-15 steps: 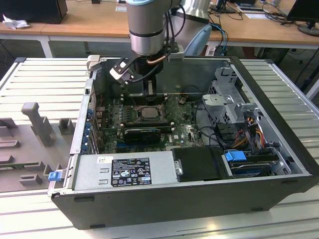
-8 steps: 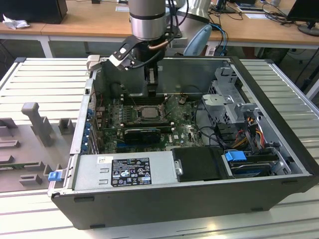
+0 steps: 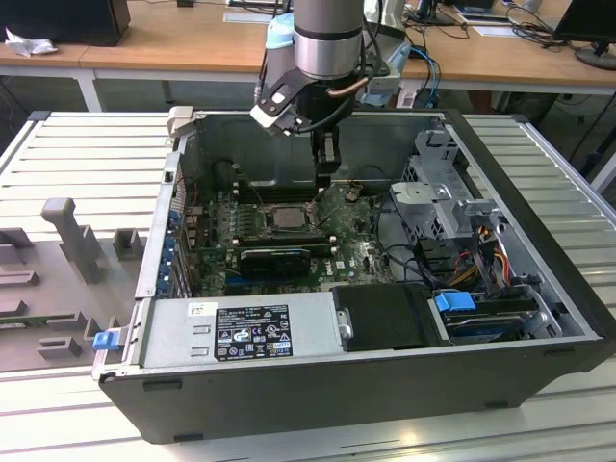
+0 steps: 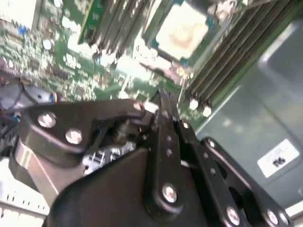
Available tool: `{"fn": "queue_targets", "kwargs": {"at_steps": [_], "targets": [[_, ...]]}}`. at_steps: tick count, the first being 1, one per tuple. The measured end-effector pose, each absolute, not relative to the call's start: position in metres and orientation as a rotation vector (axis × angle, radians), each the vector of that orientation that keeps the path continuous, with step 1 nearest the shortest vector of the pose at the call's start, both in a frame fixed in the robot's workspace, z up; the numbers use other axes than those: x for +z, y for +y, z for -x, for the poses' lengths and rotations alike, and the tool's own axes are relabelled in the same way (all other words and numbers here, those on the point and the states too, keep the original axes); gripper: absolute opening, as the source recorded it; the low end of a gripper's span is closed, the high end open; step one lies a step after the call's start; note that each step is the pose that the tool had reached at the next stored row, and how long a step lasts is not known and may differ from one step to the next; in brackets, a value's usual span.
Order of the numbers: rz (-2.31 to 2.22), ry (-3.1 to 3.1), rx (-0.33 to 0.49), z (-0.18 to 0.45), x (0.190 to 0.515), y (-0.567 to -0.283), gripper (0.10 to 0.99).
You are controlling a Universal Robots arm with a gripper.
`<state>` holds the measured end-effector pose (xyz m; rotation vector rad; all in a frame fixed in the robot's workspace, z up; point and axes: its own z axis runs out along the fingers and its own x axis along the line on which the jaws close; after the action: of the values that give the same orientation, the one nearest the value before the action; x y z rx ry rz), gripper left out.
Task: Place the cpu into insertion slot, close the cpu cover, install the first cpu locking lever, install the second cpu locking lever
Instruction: 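Close the cpu cover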
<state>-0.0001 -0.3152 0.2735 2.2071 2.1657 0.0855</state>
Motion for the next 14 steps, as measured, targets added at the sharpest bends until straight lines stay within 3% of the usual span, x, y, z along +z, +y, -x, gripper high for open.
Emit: {"fn": "queue_targets", "kwargs": {"at_steps": [14], "targets": [[-2.212, 2.17, 0.074, -0.013, 0.272, -0.317, 0.106]]}}
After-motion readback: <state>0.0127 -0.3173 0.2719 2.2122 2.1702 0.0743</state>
